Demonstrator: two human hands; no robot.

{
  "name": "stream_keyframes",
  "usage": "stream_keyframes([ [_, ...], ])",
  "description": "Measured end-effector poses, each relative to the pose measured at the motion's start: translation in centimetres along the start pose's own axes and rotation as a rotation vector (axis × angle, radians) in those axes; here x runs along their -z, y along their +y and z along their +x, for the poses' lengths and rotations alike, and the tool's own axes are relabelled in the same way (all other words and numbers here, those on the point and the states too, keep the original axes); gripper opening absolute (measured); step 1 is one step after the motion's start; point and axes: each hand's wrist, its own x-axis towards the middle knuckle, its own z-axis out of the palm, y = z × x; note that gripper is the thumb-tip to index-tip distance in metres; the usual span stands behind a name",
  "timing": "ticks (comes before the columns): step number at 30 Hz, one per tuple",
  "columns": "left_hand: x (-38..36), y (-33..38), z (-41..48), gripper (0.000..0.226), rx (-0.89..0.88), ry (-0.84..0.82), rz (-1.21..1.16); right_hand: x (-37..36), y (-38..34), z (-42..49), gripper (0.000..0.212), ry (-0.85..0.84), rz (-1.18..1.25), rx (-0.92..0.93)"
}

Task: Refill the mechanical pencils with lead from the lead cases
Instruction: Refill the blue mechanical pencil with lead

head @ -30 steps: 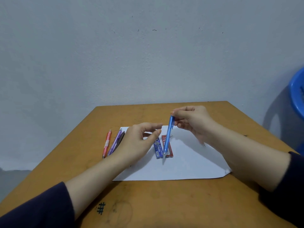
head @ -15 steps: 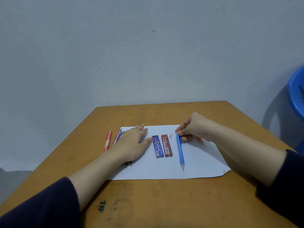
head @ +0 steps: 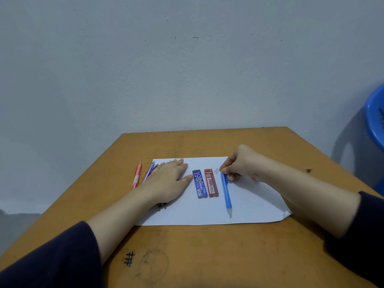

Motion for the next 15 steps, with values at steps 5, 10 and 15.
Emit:
stream_keyframes([
  [5,-0.07,-0.16,0.06,0.056,-0.003,0.001,0.004,-0.42,0.36,0.93,0.009,-0.014,0.043,0.005],
  [10,-0.09,-0.19,0.1,0.056,-0.005,0.0,0.001,0.12,0.4,0.82,0.008,0.039,0.003,0.041],
  [15,-0.02,-0.13,0.08,0.055,-0.009,-0.003,0.006,0.12,-0.05,0.89,0.013,0.126,-0.078,0.324],
])
